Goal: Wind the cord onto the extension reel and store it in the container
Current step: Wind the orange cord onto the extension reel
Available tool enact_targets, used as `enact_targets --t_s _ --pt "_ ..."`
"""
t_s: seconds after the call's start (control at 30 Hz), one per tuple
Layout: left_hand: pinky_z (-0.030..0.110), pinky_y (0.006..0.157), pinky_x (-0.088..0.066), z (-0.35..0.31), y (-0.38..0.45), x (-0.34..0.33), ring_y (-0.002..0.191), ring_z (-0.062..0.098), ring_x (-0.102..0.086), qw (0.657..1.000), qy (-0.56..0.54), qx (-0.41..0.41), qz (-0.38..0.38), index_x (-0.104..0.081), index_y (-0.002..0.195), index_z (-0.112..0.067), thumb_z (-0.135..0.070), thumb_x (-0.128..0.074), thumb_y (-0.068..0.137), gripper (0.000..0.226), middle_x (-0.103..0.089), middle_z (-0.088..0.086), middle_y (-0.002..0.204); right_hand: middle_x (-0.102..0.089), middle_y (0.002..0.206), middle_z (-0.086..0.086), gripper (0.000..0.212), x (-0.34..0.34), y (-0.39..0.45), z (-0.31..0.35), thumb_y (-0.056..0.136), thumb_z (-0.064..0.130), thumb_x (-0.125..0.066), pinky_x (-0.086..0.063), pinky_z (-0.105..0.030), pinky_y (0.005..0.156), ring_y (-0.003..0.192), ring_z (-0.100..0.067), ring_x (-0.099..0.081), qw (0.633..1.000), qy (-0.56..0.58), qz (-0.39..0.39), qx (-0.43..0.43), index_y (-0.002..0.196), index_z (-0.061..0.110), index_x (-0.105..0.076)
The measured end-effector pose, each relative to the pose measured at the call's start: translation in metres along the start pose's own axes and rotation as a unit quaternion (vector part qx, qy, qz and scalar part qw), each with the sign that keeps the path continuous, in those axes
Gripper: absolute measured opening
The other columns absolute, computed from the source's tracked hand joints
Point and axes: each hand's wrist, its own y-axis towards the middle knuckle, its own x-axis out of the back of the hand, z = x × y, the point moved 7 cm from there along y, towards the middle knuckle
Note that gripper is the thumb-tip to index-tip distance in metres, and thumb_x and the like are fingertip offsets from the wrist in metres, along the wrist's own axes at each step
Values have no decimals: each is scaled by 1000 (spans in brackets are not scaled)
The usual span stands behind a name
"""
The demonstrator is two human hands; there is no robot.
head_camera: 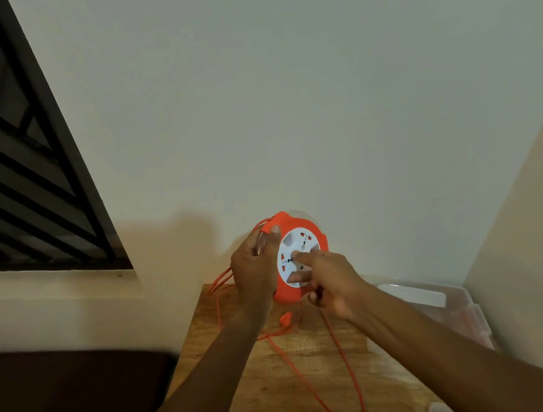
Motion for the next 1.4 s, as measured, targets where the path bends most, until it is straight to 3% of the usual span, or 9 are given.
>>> enact_targets --t_s 0.13,0.2,0.37,0.43,0.63,0.83,1.07,1.3,1.4 --pt "40 64 -52 17 -3 5 69 29 -62 994 -79 74 0 -56 86 14 -30 -65 100 48 -62 21 76 -72 84 -1 66 0 -8 7 79 27 -75 -44 -23 49 52 -8 -57 985 -154 19 75 135 10 -44" --pt "41 68 -54 27 -4 7 75 31 -67 987 -115 114 -5 -62 92 14 -30 -65 100 44 -67 21 83 -66 86 12 62 4 -16 22 77 34 -76 -49 -24 62 69 -6 -64 922 -331 -24 197 130 18 -47" --pt "31 56 -62 30 -2 8 75 25 -81 975 -150 165 21 -80 88 -20 -35 -66 100 23 -83 5 85 -65 120 -10 25 -13 -42 36 82 19 -68 -55 -40 69 94 -32 -65 532 -673 -4 514 107 21 -69" --pt "35 59 -64 29 -2 6 81 28 -81 974 -140 166 59 -81 92 -21 -37 -65 100 24 -83 7 91 -52 140 -15 30 -19 -43 31 83 17 -70 -56 -42 70 104 -34 -61 451 -717 58 528 111 27 -69" --pt "35 60 -65 24 -7 -6 74 24 -80 976 -66 139 155 -80 88 -17 -39 -65 99 29 -81 11 87 -29 152 -19 50 -20 -34 21 87 27 -67 -48 -46 88 121 -39 -48 359 -805 113 458 133 42 -50" --pt "36 65 -65 27 -6 -7 74 26 -77 973 -49 146 170 -78 92 -10 -38 -66 99 31 -79 19 93 -62 112 -13 52 -26 -42 26 81 38 -76 -50 -42 80 96 -32 -60 240 -815 95 519 127 44 -52" --pt "28 58 -62 18 -1 -5 76 24 -81 985 -68 111 116 -81 82 -26 -39 -64 100 27 -83 5 88 -71 99 -10 67 -21 -30 41 81 42 -65 -48 -32 64 78 -29 -68 411 -748 -3 521 142 40 -39" --pt "47 76 -66 6 -7 -11 84 21 -75 999 -32 35 19 -72 81 -21 -35 -65 99 23 -78 4 86 -55 141 0 75 7 -3 32 79 62 -61 -49 -39 95 122 -26 -56 873 -403 -85 261 144 30 -43" --pt "45 77 -67 5 -11 -7 85 25 -78 999 -11 32 14 -74 83 -30 -37 -67 98 18 -80 0 88 -68 119 -10 54 7 2 5 91 44 -59 -57 -30 60 90 -22 -70 989 -119 -44 73 139 21 -51"
